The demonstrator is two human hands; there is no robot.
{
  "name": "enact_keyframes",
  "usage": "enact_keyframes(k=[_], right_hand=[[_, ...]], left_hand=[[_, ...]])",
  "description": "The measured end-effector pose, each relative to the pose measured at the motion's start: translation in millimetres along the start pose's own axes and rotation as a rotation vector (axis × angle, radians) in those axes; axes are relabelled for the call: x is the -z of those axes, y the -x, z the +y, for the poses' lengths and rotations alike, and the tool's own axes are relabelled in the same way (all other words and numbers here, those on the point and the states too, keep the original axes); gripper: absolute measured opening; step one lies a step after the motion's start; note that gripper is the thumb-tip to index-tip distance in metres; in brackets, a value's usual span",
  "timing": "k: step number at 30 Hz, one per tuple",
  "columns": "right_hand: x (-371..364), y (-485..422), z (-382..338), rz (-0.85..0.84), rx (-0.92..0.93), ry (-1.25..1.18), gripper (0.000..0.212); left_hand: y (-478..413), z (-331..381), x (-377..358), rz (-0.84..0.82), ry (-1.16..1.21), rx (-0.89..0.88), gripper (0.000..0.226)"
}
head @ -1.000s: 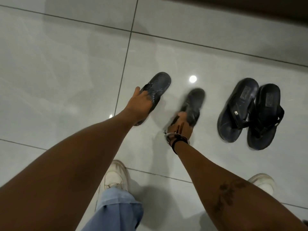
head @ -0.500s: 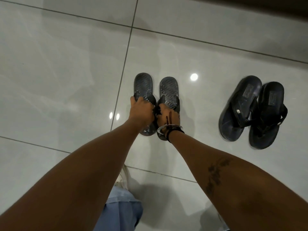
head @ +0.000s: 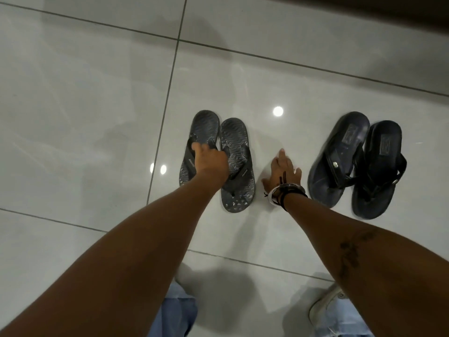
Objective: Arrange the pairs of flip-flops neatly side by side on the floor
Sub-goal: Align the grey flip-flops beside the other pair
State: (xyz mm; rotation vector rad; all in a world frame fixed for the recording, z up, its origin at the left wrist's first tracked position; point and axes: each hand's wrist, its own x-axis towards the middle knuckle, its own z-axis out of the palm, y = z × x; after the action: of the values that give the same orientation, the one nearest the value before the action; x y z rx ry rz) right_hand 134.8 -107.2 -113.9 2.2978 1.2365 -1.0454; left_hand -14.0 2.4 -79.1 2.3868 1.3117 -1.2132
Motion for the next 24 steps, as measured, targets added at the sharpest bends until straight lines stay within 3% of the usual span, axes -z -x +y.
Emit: enact_keyframes(k=[6, 10, 17, 24], right_hand=[[0, 0, -13, -0.039, -0.031, 0.048, 0.087], [2, 1, -15, -0.038, -0.026, 0.109, 0.083], [-9, 1, -7, 0.0, 0.023, 0.262, 0.082], [-19, -6, -17, 0.038, -0.028, 0.192, 0.104]], left_hand=[[-9, -1, 0, -0.044, -0.001, -0.076, 0.019], [-18, -35, 12, 0.049, 0.005, -0.105, 0.018], [-84, -151, 68, 0.215, 0.001, 0.031, 0.023], [-120, -183, 74, 0.293, 0.023, 0.021, 0.028]])
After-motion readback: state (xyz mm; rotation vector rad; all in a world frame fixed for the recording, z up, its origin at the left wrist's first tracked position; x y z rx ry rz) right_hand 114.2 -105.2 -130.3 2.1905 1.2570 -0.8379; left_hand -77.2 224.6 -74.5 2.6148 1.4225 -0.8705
